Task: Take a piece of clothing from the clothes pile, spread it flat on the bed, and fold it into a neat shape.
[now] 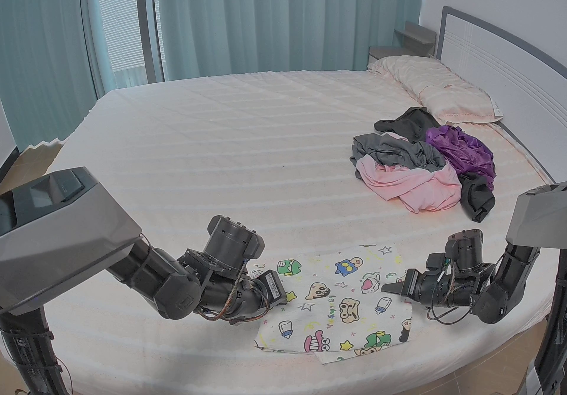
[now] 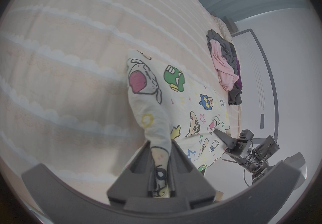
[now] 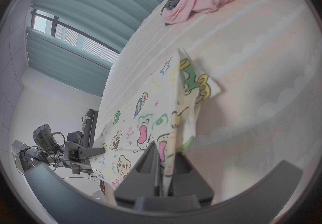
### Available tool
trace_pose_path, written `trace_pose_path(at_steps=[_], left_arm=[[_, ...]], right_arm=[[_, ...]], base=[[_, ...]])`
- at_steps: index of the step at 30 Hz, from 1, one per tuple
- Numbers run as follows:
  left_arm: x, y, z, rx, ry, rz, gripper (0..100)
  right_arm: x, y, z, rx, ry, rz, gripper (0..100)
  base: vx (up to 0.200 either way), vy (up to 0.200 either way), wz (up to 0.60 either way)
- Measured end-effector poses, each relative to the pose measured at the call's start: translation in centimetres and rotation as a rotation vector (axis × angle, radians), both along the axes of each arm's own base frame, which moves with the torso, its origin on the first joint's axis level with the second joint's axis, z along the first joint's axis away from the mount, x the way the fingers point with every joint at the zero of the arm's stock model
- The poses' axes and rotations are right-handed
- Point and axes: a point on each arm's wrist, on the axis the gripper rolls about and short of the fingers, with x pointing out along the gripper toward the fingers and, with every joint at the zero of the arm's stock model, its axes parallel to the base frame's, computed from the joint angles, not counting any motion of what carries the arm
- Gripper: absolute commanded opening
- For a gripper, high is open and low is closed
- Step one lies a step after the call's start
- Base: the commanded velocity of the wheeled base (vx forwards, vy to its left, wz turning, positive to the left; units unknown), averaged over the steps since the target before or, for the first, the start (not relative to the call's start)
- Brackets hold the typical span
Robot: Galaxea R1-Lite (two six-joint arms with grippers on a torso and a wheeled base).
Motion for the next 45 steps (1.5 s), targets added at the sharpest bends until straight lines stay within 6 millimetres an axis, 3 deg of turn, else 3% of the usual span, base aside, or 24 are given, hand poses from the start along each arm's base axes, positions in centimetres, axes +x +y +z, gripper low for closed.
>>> trace_pose_path(at_steps=[45], left_arm=[[-0.3, 0.2, 1.0, -0.019, -0.017, 0.006, 0]], right_arm=[[0.3, -0.6, 1.3, 0.009, -0.045, -0.024, 0]], base=[[0.0, -0.2, 0.0]])
